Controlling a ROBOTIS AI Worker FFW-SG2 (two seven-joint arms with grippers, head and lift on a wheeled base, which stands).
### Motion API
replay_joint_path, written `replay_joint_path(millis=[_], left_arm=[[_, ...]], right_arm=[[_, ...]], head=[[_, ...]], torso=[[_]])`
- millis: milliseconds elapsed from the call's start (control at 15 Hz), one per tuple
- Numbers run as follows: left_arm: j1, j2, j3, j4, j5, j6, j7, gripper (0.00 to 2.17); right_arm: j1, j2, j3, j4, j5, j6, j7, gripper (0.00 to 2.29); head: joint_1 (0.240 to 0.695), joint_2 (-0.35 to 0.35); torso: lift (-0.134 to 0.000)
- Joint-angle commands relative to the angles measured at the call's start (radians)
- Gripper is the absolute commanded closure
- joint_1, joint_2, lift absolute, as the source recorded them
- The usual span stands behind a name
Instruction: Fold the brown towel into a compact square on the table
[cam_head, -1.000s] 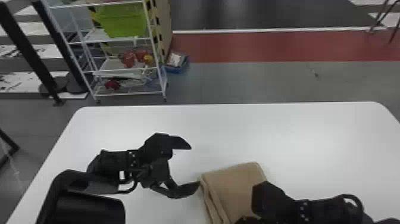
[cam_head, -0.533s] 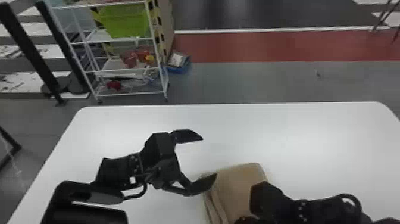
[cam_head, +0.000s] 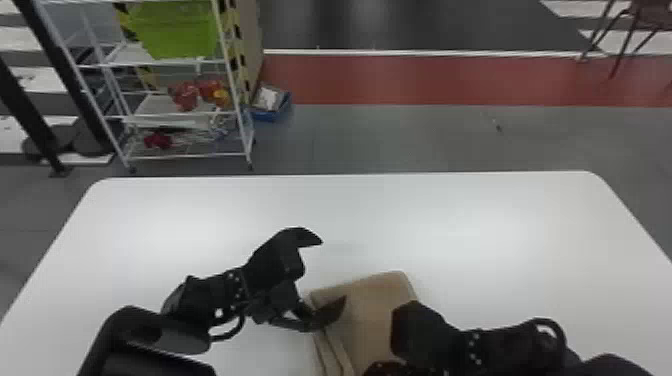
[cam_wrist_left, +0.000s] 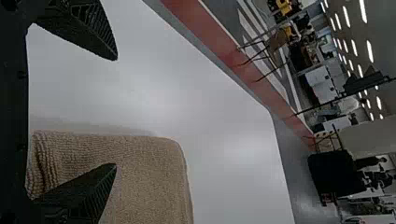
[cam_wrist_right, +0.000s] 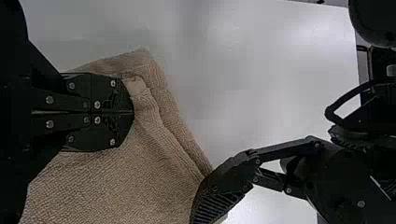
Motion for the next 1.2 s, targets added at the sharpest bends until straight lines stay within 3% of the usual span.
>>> replay_joint_path(millis=[0,333,533,667,733,800,867,1000,1067,1133], left_arm=[[-0.011,-0.003,0.005,0.023,-0.018,0.0,0.002,0.07],[-0.026,-0.003,0.013,0.071,-0.048,0.0,0.002,0.07],[-0.026,-0.003,0.012,0.065,-0.048,-0.003,0.001,0.07],[-0.026,-0.003,0.013,0.059,-0.048,-0.003,-0.001,0.07],[-0.025,-0.003,0.015,0.056,-0.048,-0.003,-0.002,0.07],[-0.022,-0.003,0.019,0.056,-0.043,-0.003,0.002,0.07],[-0.019,-0.003,0.035,0.048,-0.011,-0.003,0.007,0.07],[-0.009,-0.003,0.076,0.025,0.123,0.031,0.05,0.06],[0.001,-0.003,0.108,0.002,0.219,0.083,0.082,0.06],[0.012,-0.003,0.13,-0.013,0.285,0.117,0.108,0.06]], right_arm=[[0.0,0.0,-0.002,-0.002,-0.003,-0.003,0.003,2.17],[-0.003,0.001,-0.014,-0.008,-0.011,-0.003,0.003,2.17],[0.005,0.001,-0.046,-0.064,-0.052,0.018,0.003,2.17],[0.011,0.001,-0.114,-0.117,-0.155,0.101,0.003,2.17],[0.009,0.021,-0.157,-0.141,-0.198,0.156,0.003,2.16],[0.003,0.079,-0.21,-0.152,-0.215,0.215,0.003,2.0],[-0.009,0.115,-0.257,-0.16,-0.25,0.313,0.003,1.62],[-0.029,0.121,-0.359,-0.199,-0.417,0.518,0.003,0.52],[-0.02,0.142,-0.415,-0.229,-0.501,0.552,0.003,0.17],[-0.005,0.167,-0.451,-0.25,-0.549,0.552,-0.103,0.12]], head=[[0.695,0.012],[0.695,0.029],[0.695,0.03],[0.695,0.028],[0.695,0.02],[0.695,0.014],[0.695,0.006],[0.695,-0.015],[0.695,-0.015],[0.695,-0.018]], torso=[[-0.122],[-0.122],[-0.122],[-0.122],[-0.122],[-0.122],[-0.122],[-0.122],[-0.122],[-0.122]])
